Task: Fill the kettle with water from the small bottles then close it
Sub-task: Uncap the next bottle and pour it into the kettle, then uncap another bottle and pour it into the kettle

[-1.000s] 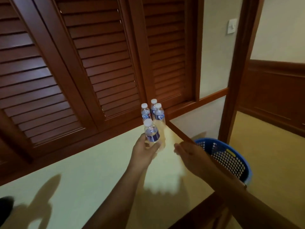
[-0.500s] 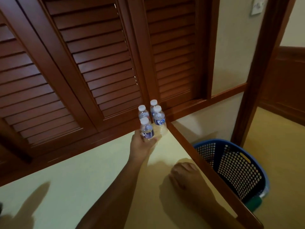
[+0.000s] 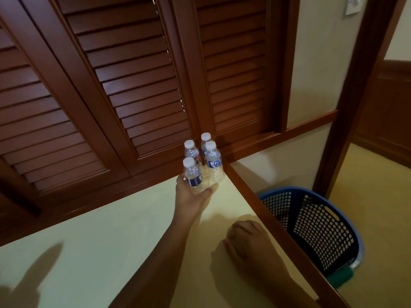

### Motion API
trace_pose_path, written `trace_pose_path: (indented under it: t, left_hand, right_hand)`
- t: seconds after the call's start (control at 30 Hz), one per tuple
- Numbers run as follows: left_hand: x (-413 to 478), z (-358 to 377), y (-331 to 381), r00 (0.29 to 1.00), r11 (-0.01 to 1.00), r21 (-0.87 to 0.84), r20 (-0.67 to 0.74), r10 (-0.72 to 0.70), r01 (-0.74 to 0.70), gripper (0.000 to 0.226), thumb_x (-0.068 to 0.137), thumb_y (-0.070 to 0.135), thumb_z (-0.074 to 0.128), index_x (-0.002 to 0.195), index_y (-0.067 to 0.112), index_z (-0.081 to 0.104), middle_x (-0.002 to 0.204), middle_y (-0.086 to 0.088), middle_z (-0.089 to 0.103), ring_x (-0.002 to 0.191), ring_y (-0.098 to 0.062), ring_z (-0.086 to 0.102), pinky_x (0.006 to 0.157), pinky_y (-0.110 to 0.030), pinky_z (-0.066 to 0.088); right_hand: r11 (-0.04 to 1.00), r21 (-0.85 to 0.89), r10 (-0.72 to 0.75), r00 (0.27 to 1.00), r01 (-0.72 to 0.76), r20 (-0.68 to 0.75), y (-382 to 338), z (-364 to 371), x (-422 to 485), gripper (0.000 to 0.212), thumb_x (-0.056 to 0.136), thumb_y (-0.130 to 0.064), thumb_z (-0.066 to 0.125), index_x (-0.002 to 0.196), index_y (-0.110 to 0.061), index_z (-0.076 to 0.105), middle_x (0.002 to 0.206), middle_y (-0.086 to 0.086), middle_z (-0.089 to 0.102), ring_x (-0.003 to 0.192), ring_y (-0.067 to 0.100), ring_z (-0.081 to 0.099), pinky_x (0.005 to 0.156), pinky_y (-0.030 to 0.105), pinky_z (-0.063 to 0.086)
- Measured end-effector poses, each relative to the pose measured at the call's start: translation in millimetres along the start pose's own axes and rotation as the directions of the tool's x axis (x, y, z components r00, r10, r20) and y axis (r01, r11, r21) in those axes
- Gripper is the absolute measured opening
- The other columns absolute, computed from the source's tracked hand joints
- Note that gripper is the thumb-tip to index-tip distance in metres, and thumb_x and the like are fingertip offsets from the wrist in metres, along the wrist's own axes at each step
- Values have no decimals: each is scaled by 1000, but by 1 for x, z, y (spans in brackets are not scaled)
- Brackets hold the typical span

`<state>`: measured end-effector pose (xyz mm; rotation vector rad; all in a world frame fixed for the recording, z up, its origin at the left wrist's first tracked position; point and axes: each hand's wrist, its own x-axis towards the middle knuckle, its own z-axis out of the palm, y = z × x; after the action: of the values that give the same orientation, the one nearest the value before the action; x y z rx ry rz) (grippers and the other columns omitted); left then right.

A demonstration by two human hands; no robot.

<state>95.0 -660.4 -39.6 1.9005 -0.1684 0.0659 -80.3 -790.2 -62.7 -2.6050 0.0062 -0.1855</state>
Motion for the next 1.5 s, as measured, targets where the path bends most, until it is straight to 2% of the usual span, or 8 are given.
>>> trace_pose_path:
  t: [0.17,0.43,0.73,0.83,0.93,1.07,1.23,1.5]
  left_hand:
    - [5,5,-4,999,998,43,-13,-53,53,85,83,26,88,148,19,35,133,-2,66,110,-21,69,88,-32,55]
    - [12,9,-12,996,997,36,-53,-70,72,98,72,31,96,148,18,33,131,1,63,108,-17,70,91,-32,58]
    - [14,8,-10,997,995,65,-36,-68,71,84,84,18,86,148,17,31,122,-1,67,102,-20,69,85,-30,51]
    - [4,-2,-4,996,995,58,-23,-81,82,84,83,18,88,147,18,32,125,0,62,103,-16,67,78,-19,49]
    - [-27,-22,0,997,997,50,-54,-59,62,71,85,15,85,139,20,39,119,5,58,97,-8,64,67,-5,46]
    - [-95,-69,-12,993,997,73,-114,26,-18,47,91,12,74,123,34,48,119,22,58,114,-8,63,96,-21,53]
    - [-198,-162,-10,969,998,51,-241,50,-39,48,97,-2,64,129,33,55,123,34,62,119,1,63,101,-27,55]
    - [-333,-303,4,789,990,140,-607,99,-17,43,101,2,63,139,22,59,132,11,68,126,-13,65,104,-33,54]
  right_hand:
    - [1000,8,5,1000,-5,-16,2,3,-1,66,89,-64,12,120,-34,62,130,-18,55,123,1,41,113,23,25]
    - [1000,4,13,1000,-12,-23,5,7,0,53,95,-61,21,119,-35,60,127,-19,55,119,-1,40,113,23,28]
    - [1000,-17,8,1000,-9,-26,4,9,2,62,91,-62,15,118,-33,64,124,-17,58,118,2,45,113,27,31]
    - [998,-57,-10,999,12,34,3,7,4,65,90,-60,11,120,-32,62,127,-15,58,121,5,47,114,33,34]
    - [995,-65,-78,994,72,-80,-5,9,-1,56,99,-53,25,120,-22,66,125,-5,66,118,13,57,109,27,34]
    - [988,112,-91,991,102,-97,-47,17,-7,47,101,-49,41,140,-26,53,139,-11,56,128,5,45,104,11,18]
    - [842,429,-329,942,327,-70,-148,43,-21,46,98,-32,52,143,-25,51,142,-10,55,133,-2,44,108,6,25]
    - [570,632,-650,759,525,-43,-305,59,-77,44,100,-30,51,144,-30,49,141,-23,52,134,-4,45,106,9,34]
